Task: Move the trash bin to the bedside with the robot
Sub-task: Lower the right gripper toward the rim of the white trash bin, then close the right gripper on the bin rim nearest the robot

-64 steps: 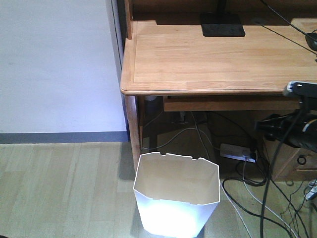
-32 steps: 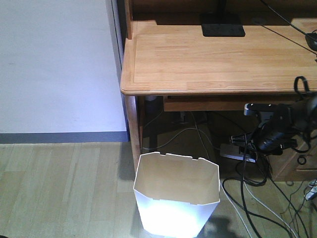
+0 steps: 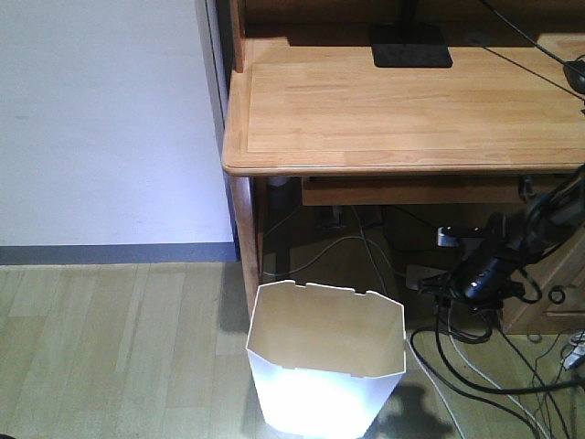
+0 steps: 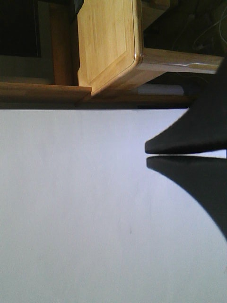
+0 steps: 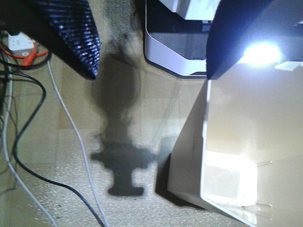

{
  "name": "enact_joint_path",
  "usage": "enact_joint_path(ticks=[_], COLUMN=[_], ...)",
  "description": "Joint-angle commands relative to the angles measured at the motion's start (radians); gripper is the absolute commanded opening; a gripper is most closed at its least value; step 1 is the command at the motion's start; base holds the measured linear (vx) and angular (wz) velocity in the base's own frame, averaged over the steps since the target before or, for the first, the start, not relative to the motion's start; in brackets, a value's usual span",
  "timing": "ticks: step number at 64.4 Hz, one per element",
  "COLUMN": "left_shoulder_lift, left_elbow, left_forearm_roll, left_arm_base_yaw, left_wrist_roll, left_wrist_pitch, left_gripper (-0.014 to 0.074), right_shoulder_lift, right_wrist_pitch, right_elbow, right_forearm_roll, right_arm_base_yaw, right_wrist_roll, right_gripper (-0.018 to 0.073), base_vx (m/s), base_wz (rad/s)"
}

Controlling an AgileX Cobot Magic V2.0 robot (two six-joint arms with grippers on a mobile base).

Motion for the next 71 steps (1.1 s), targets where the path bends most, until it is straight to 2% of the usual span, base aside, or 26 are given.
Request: enact_joint_path(ticks=[1, 13, 23, 51, 56, 71], left_shoulder_lift=[-0.005, -0.005, -0.005, -0.005, -0.005, -0.005], left_elbow=[-0.021, -0.021, -0.021, -0.021, -0.021, -0.021], left_forearm_roll=[-0.005, -0.005, -0.005, -0.005, -0.005, -0.005], left_arm_base_yaw=[0.000, 0.000, 0.000, 0.000, 0.000, 0.000], left_wrist_roll=[-0.004, -0.004, -0.004, -0.004, -0.004, -0.004], left_wrist_pitch=[-0.072, -0.072, -0.072, -0.072, -0.072, -0.072], left_gripper=[-0.0006, -0.0006, -0.0006, -0.0006, -0.0006, -0.0006], right_shoulder_lift=[0.000, 0.104, 0.194, 0.410, 0.436, 0.538], right_wrist_pitch=[-0.028, -0.034, -0.007, 0.069, 0.082, 0.212], right_elbow=[-0.060, -0.166, -0.249, -0.437, -0.476, -0.648], right_forearm_roll=[0.070, 0.174, 0.224, 0.287, 0.286, 0.285], right_arm_base_yaw=[0.013, 0.047, 0.070, 0.078, 0.077, 0.077], right_wrist_roll=[-0.079, -0.151, -0.177, -0.202, -0.202, -0.226], right_gripper=[0.0466, 0.0466, 0.0466, 0.0454, 0.0419, 0.0193], base_vx=[0.00, 0.00, 0.00, 0.00, 0.00, 0.00], base_wz=[0.00, 0.00, 0.00, 0.00, 0.00, 0.00])
